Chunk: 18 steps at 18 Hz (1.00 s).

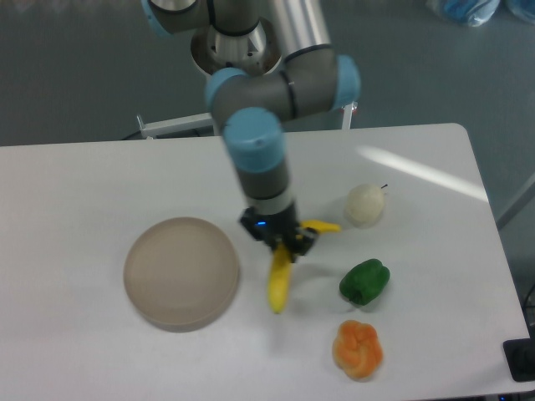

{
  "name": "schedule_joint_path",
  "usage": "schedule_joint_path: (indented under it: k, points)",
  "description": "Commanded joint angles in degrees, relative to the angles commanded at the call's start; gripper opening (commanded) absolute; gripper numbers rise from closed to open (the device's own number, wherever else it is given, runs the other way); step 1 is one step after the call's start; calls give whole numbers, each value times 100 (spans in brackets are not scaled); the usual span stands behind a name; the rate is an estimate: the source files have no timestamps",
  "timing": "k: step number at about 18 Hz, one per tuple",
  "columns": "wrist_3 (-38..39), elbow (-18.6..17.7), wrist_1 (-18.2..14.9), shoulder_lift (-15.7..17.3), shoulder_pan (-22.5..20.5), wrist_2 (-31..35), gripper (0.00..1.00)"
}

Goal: Pick up the banana from the plate
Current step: 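Lift the banana off the plate and carry it toward the green pepper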

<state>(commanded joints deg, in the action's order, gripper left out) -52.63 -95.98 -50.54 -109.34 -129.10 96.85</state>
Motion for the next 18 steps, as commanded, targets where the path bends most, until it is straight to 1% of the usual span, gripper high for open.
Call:
schedule_joint_path:
  k: [3,5,6,8,10,11,13,18]
  points:
    - [-273,175,0,-61,-220,0,21]
    - [-396,438,-26,-96,-299,-9,21]
    - [-406,544,-131,-140,-300,-9,21]
    - [-423,877,-508,-219,-326,-35,21]
    - [-423,1212,-1026,-255,-317,-52,21]
    - [-423,1361,-1168,-281,-317,-61,21]
    - [-423,1459,-1239,-290,-317,-61,21]
    - [-423,1451,-1239,-351,-309,-62,21]
